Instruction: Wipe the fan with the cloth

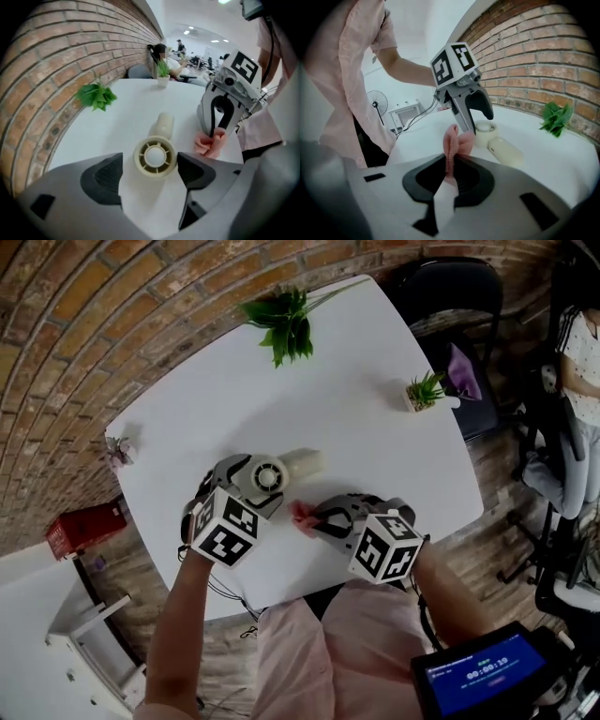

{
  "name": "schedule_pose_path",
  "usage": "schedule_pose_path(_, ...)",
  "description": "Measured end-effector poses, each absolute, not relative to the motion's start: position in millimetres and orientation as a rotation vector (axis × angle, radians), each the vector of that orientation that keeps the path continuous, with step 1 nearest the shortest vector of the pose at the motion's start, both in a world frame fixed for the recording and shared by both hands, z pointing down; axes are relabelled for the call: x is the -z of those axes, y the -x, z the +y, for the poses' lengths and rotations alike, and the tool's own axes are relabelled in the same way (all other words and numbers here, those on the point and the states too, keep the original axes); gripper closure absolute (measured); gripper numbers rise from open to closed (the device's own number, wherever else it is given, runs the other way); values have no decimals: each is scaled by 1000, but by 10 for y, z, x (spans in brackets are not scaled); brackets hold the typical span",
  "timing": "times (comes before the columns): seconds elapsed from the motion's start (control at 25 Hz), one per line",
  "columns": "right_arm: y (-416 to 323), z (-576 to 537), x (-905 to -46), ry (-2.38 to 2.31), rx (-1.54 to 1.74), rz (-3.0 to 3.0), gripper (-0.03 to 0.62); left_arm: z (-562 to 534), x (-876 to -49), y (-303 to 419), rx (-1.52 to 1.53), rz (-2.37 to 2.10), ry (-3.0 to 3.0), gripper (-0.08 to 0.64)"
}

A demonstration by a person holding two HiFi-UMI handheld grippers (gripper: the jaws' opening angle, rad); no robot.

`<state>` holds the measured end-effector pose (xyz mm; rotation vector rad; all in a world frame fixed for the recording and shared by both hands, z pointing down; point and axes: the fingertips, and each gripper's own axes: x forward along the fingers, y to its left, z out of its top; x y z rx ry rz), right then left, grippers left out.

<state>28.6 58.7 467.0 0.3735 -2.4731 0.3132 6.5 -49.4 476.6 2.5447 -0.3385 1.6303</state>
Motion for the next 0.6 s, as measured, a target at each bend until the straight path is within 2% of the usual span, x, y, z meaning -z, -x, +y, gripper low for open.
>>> schedule_pose_path(0.08, -292, 497, -4538, -445, -319, -2516, 546, -560, -4552, 123, -1466, -588, -2533, 190)
schedule_pose_path(0.28, -262, 307, -3953, -665, -358, -2658, 543, -516, -3556, 491, -752, -1169, -2503, 199)
schedule_pose_path(0.4, -161, 158, -3523, -751, -261, -2731, 538, -443, -2868, 703, -383, -1526, -2523, 286)
schedule_pose_path(0.52, -44, 105, -3081, -874, -239, -2773, 535, -232, -2355, 883, -183, -1764, -2509, 402)
schedule_pose_path(0.6, -1, 41, -2786, -951, -199, -2800, 534, -117, -2113, 942, -113, -1875, -2501, 531)
